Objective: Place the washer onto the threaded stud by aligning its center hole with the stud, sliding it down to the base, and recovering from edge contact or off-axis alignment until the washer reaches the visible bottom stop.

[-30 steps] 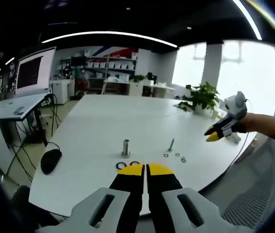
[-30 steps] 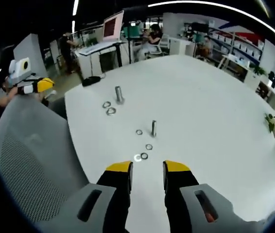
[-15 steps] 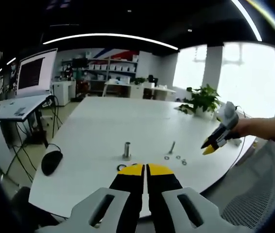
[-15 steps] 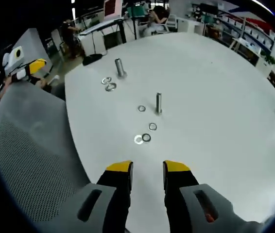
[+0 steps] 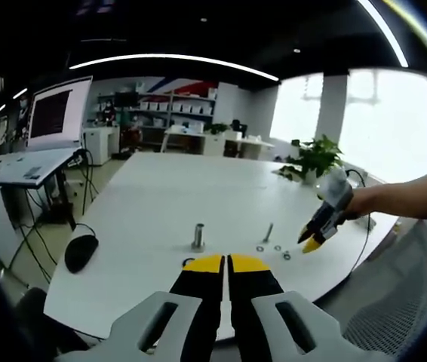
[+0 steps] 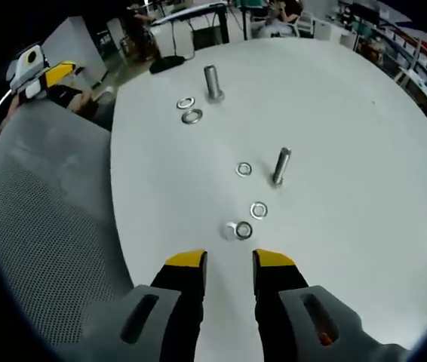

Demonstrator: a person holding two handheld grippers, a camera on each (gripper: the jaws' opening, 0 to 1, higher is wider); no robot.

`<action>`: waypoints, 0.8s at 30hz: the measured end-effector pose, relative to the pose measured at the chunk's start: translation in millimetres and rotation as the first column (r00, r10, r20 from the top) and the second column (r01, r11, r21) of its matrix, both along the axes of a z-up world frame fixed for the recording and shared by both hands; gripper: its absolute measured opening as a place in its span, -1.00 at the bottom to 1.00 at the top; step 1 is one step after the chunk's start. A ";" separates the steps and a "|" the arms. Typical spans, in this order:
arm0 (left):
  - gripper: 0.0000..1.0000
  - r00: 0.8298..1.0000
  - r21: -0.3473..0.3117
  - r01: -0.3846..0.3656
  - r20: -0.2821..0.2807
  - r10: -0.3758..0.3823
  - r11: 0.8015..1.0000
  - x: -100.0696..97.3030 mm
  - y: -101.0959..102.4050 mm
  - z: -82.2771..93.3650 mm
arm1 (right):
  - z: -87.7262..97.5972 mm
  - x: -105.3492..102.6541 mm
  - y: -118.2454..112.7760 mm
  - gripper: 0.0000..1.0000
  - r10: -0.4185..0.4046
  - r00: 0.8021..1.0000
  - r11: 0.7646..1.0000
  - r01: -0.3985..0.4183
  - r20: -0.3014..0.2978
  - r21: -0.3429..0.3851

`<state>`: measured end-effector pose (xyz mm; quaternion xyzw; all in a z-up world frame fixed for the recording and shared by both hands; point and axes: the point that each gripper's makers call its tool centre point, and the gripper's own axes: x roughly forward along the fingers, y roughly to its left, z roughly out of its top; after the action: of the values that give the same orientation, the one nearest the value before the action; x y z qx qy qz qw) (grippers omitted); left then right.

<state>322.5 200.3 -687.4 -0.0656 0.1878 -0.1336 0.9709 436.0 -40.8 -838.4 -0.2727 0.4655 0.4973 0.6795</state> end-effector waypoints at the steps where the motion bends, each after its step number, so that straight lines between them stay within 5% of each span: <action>1: -1.00 1.000 0.000 0.000 -0.001 0.000 1.000 -0.2 -0.2 -0.1 | -2.6 0.9 0.9 -0.47 0.023 1.000 1.000 -0.023 -0.002 -0.012; 8: -1.00 1.000 0.001 0.001 -0.005 -0.001 1.000 -0.1 -0.2 -0.7 | -12.1 13.8 0.6 -0.63 0.040 0.999 0.998 -0.039 0.024 -0.048; 17: -1.00 1.000 -0.002 -0.008 -0.003 0.008 1.000 0.2 1.2 -0.2 | -25.6 12.0 4.8 -0.61 0.018 0.998 0.998 -0.021 -0.053 -0.056; 24: -1.00 1.000 -0.004 -0.015 -0.004 0.015 1.000 0.9 2.1 0.1 | -28.3 16.1 11.7 -0.61 0.022 0.999 0.998 -0.025 -0.049 -0.062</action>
<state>323.4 202.4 -687.2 -0.0693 0.1890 -0.1268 0.9713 452.2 -29.1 -866.7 -0.2872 0.4938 0.4970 0.6532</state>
